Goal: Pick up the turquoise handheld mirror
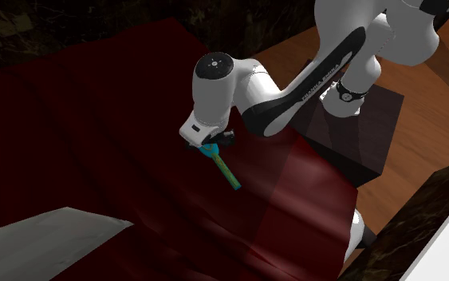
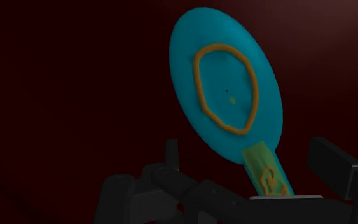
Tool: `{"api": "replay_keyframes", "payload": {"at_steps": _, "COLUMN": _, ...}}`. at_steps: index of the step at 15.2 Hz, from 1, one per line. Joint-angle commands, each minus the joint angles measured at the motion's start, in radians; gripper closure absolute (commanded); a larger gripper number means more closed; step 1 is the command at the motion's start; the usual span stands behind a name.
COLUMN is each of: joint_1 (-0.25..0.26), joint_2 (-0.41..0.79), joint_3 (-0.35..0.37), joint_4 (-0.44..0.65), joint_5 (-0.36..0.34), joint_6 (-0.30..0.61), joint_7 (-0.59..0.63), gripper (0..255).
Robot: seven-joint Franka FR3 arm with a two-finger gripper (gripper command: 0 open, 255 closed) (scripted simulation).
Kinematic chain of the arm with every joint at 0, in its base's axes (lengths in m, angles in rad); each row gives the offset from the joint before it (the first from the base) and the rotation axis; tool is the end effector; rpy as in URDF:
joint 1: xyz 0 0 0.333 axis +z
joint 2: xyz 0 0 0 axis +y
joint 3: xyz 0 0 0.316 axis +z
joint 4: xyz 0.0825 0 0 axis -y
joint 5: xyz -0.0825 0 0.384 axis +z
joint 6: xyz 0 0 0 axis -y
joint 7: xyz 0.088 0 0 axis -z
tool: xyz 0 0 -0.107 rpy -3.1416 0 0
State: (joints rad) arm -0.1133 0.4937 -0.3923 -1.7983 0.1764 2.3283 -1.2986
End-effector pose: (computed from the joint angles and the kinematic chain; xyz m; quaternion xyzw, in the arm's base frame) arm 0.5880 -0.2970 0.2983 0.9339 0.3546 0.0059 0.0461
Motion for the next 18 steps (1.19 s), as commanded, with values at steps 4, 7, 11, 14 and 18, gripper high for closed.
{"api": "replay_keyframes", "payload": {"at_steps": 4, "joint_1": -0.008, "joint_2": 0.032, "joint_3": 0.010, "joint_4": -0.006, "joint_5": 0.015, "joint_6": 0.037, "joint_7": -0.009, "gripper": 0}}
{"api": "replay_keyframes", "payload": {"at_steps": 7, "joint_1": -0.008, "joint_2": 0.034, "joint_3": 0.010, "joint_4": -0.004, "joint_5": 0.015, "joint_6": 0.037, "joint_7": -0.008, "gripper": 255}}
{"api": "replay_keyframes", "payload": {"at_steps": 11, "joint_1": -0.008, "joint_2": 0.034, "joint_3": 0.010, "joint_4": -0.004, "joint_5": 0.015, "joint_6": 0.036, "joint_7": -0.008, "gripper": 255}}
{"api": "replay_keyframes", "payload": {"at_steps": 14, "joint_1": -0.008, "joint_2": 0.032, "joint_3": 0.010, "joint_4": -0.006, "joint_5": 0.015, "joint_6": 0.037, "joint_7": -0.009, "gripper": 255}}
{"api": "replay_keyframes", "payload": {"at_steps": 18, "joint_1": -0.001, "joint_2": 0.000, "joint_3": 0.000, "joint_4": 0.003, "joint_5": 0.000, "joint_6": -0.002, "joint_7": -0.001, "gripper": 255}}
